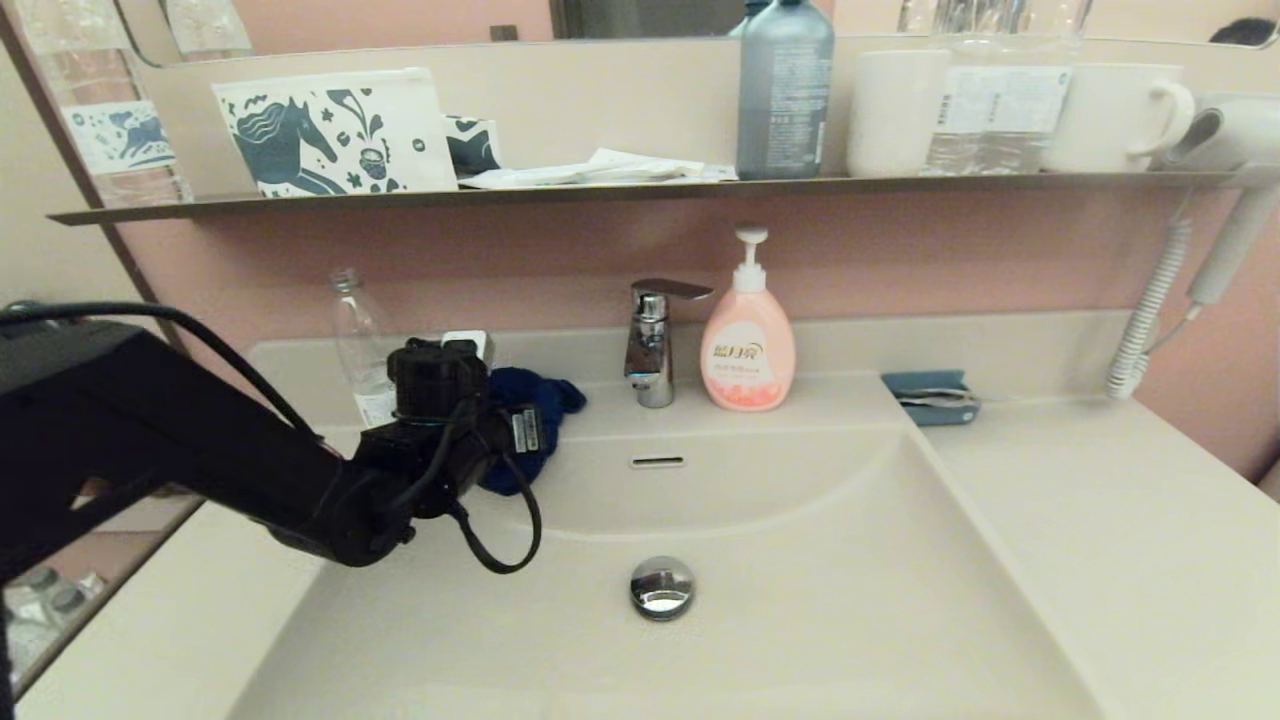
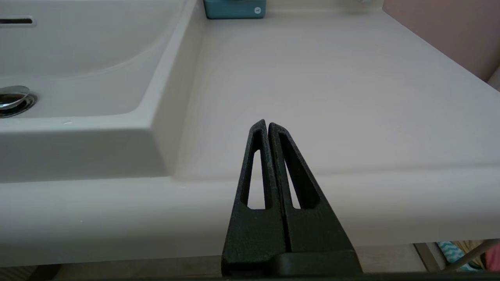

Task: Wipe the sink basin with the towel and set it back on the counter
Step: Wipe the sink

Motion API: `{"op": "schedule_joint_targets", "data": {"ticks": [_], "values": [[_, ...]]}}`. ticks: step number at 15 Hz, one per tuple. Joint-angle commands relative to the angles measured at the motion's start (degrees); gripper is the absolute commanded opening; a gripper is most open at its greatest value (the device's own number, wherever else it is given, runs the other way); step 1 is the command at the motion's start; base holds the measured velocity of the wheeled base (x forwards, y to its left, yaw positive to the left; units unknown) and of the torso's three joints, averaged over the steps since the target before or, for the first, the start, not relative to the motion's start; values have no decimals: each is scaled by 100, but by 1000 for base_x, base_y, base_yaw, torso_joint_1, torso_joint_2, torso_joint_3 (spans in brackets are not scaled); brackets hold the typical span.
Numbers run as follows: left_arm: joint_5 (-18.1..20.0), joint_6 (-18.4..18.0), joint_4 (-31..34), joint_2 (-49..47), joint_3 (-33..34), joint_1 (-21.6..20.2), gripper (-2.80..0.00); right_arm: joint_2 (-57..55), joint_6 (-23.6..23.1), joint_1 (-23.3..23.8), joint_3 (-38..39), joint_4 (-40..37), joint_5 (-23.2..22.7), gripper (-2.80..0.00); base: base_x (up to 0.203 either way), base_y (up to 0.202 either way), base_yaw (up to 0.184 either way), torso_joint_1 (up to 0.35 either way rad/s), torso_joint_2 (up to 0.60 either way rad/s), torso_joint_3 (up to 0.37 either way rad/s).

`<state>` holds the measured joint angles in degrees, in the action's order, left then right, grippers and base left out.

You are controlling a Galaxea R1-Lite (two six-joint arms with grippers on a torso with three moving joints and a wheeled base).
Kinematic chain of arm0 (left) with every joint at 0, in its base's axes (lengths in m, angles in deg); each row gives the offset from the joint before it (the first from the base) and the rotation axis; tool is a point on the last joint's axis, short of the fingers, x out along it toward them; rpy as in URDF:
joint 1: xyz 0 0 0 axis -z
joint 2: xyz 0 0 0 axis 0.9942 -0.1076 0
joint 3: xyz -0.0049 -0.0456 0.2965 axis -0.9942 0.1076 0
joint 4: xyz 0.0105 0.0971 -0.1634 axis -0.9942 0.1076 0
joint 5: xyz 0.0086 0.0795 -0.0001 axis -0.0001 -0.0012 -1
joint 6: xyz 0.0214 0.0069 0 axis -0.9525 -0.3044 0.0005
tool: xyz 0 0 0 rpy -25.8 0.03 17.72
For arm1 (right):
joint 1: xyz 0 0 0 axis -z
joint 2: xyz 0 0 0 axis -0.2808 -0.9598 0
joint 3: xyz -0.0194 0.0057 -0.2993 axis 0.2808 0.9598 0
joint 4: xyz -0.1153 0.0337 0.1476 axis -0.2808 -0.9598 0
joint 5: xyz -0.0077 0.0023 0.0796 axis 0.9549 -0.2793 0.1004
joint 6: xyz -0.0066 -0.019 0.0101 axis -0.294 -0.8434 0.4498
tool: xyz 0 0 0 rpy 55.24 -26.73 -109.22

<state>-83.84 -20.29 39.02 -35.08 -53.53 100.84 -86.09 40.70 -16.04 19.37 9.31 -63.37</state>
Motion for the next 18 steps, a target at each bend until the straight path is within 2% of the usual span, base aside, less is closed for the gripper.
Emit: {"op": "schedule_joint_targets", "data": {"ticks": [1, 4, 7, 11, 12, 14, 18], "values": [[118, -14, 211, 294, -18, -258, -280, -5, -2, 0, 1, 0, -2, -280, 0, 0, 0, 0, 0, 0], [183, 12, 563, 260, -134, -247, -280, -5, -2, 0, -3, 0, -2, -280, 0, 0, 0, 0, 0, 0], [103, 137, 586, -48, -653, -40, -280, -5, -2, 0, -6, 0, -2, -280, 0, 0, 0, 0, 0, 0], [-244, 986, 1285, -311, -1292, 751, -280, -5, -2, 0, -1, 0, -2, -280, 0, 0, 0, 0, 0, 0], [-353, 1105, 1435, -390, -1473, 934, -280, -5, -2, 0, 1, 0, -2, -280, 0, 0, 0, 0, 0, 0], [-507, 1250, 1586, -455, -1654, 1208, -280, -5, -2, 0, -5, 0, -2, -280, 0, 0, 0, 0, 0, 0], [-724, 1320, 1814, -559, -1986, 1622, -280, -5, -2, 0, 1, 0, -2, -280, 0, 0, 0, 0, 0, 0]]}}
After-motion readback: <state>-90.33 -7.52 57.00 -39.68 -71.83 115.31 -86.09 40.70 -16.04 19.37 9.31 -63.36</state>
